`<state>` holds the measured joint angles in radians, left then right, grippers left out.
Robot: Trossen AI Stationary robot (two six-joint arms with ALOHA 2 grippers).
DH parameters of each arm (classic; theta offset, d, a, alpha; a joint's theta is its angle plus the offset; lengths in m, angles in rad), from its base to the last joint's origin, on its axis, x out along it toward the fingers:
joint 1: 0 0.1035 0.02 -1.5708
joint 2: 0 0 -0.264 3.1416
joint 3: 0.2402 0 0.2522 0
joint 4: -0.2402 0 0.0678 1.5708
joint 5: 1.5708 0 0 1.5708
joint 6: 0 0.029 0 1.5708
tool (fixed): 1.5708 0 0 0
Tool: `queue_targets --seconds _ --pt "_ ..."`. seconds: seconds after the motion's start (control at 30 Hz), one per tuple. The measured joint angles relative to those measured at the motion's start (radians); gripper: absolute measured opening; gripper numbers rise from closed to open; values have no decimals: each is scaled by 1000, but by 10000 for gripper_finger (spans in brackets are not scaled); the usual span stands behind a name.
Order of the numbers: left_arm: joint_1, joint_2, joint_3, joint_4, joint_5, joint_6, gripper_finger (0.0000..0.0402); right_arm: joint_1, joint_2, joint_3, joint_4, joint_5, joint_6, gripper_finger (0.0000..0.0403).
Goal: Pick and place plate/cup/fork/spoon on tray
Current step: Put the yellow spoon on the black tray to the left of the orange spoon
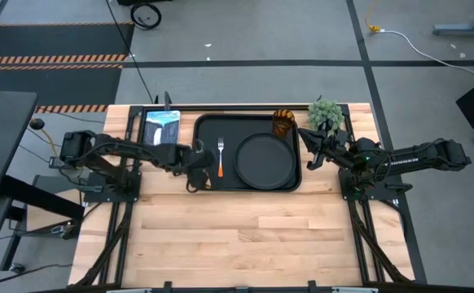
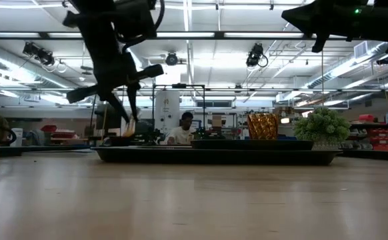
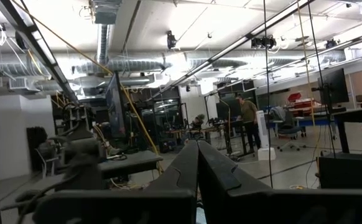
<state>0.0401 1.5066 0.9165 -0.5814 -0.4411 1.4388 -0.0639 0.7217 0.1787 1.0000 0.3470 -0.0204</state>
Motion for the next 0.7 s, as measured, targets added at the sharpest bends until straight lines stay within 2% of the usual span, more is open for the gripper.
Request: queue_targets --seconds 0.13,0.33,0.43,0.53,0.7 --pt "84 -1 -15 60 120 109 57 0 0 0 0 -1 0 11" --pt "174 -1 -66 182 174 414 56 0 0 0 0 -2 0 11" --pt "205 -1 -96 267 199 515 58 0 0 0 0 -2 0 11" --pt "236 17 -104 292 243 534 60 0 0 0 0 -2 0 11" --pt "268 80 -106 291 233 524 61 0 0 0 2 -3 2 11"
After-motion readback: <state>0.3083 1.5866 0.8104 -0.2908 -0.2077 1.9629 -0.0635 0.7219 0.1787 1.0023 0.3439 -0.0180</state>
